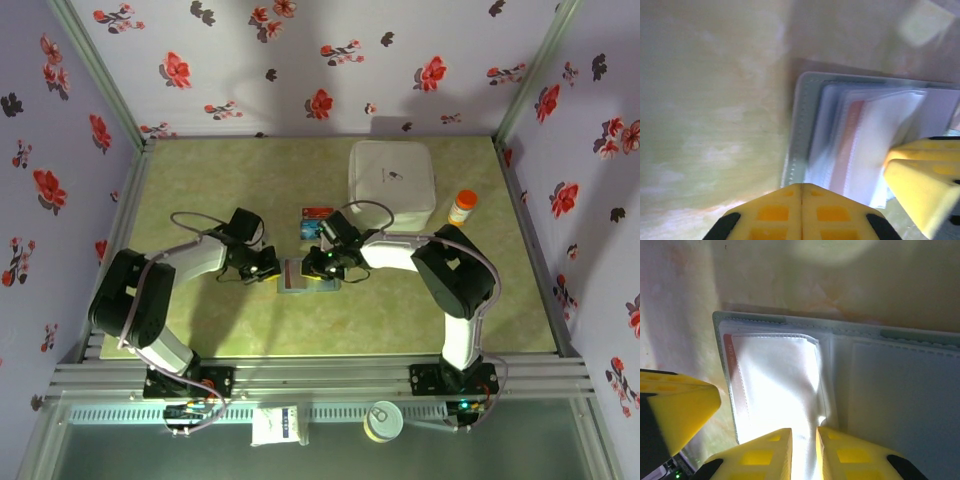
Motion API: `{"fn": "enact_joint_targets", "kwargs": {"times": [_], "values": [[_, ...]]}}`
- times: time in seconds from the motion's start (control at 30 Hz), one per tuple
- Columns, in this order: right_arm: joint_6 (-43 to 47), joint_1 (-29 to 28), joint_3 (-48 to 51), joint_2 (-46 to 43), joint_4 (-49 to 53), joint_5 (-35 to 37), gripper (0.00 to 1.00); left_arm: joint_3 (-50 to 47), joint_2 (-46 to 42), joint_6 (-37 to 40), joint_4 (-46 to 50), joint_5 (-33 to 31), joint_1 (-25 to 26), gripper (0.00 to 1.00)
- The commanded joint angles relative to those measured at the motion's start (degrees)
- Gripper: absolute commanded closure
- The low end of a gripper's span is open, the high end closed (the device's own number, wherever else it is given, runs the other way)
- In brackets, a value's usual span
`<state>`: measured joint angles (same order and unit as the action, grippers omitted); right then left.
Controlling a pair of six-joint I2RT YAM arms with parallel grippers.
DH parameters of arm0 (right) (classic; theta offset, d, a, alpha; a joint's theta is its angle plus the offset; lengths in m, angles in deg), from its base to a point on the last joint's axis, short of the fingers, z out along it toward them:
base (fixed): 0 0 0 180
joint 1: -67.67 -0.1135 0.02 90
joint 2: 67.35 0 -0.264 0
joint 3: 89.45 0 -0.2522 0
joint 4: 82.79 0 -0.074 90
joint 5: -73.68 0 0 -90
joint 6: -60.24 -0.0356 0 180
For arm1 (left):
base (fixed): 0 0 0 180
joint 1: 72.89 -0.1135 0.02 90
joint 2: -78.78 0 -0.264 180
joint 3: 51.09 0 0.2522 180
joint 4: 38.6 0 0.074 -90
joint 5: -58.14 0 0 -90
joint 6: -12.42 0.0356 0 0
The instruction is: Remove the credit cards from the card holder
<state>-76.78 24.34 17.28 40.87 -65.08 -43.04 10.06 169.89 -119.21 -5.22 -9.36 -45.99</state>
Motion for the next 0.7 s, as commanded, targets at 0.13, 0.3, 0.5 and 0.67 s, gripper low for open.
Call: {"fn": "enact_joint_targets", "kwargs": {"times": [0.13,0.3,0.5,0.67], "values": [[-1.36,0.98,3.40,-1.00,-4.47,-1.60,0.79,4.44,-1.32,-1.20,1.66,-0.02,2.25,0.86],[-2.24,1.29,4.46,-0.54,-6.80,-2.39,0.79,4.94,1.09,-1.94,0.24,0.50,3.46,0.81],[-2.46,1.41,4.66,0.35,-7.24,-2.69,0.79,4.35,2.99,-2.84,-0.50,-0.38,3.86,0.76],[-3.08,1.41,5.22,0.58,-8.15,-2.79,0.79,3.94,4.13,-3.28,-1.13,-0.53,4.22,0.74]]}}
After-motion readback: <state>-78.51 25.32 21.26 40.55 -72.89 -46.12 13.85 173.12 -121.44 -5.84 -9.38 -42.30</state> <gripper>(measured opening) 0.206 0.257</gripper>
